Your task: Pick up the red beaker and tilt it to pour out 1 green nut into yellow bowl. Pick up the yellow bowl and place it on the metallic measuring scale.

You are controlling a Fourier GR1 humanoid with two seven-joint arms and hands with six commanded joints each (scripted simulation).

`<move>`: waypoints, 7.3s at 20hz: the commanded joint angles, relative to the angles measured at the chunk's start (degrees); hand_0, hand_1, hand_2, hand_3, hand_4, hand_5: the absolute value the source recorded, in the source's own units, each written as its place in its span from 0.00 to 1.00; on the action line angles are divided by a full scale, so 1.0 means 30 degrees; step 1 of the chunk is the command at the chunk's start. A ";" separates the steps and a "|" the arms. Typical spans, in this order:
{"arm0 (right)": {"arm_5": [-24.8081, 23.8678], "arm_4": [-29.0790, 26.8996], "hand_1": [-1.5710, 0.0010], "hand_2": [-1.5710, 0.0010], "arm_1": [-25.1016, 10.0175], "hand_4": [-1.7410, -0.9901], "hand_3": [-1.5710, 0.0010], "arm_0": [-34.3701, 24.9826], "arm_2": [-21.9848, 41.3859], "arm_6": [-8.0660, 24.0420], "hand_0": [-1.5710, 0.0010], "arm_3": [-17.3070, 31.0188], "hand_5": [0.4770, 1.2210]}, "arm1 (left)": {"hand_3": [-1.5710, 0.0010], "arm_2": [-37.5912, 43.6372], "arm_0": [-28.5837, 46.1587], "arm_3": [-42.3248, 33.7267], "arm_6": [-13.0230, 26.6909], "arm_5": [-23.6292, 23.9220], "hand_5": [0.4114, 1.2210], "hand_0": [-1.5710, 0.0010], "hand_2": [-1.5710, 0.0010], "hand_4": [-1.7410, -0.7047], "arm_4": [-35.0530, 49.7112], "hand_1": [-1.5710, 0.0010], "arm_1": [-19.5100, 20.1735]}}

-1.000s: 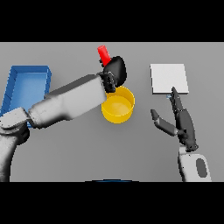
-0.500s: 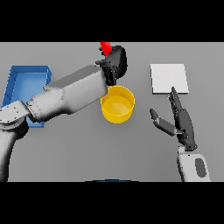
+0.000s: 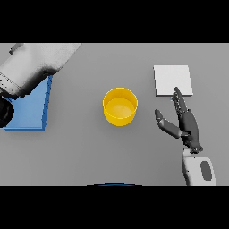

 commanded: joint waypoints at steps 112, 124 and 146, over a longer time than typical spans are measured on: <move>0.8284 1.1983 0.39 0.40 -0.5234 0.24 0.36 -1.2970 1.1488 -0.3151 0.32 0.9384 0.88 | 1.00 0.8930 2.0487 -1.1798 0.8406 1.0767 0.40 1.00 1.00 0.92 2.4001 1.00 0.9926; 0.9879 1.0341 0.03 0.03 -0.6470 0.03 0.14 -1.3621 1.0651 -0.1900 0.02 0.7167 0.99 | 1.00 0.8947 2.0263 -1.1318 0.7952 1.0736 0.39 1.00 1.00 0.92 2.3828 1.00 0.9745; 0.8123 1.0256 0.00 0.00 -1.0110 0.02 0.19 -1.5774 0.8860 -0.1400 0.00 1.0494 1.00 | 1.00 0.9262 2.0250 -1.1438 0.8011 1.0445 0.42 1.00 1.00 0.91 2.4151 1.00 1.0061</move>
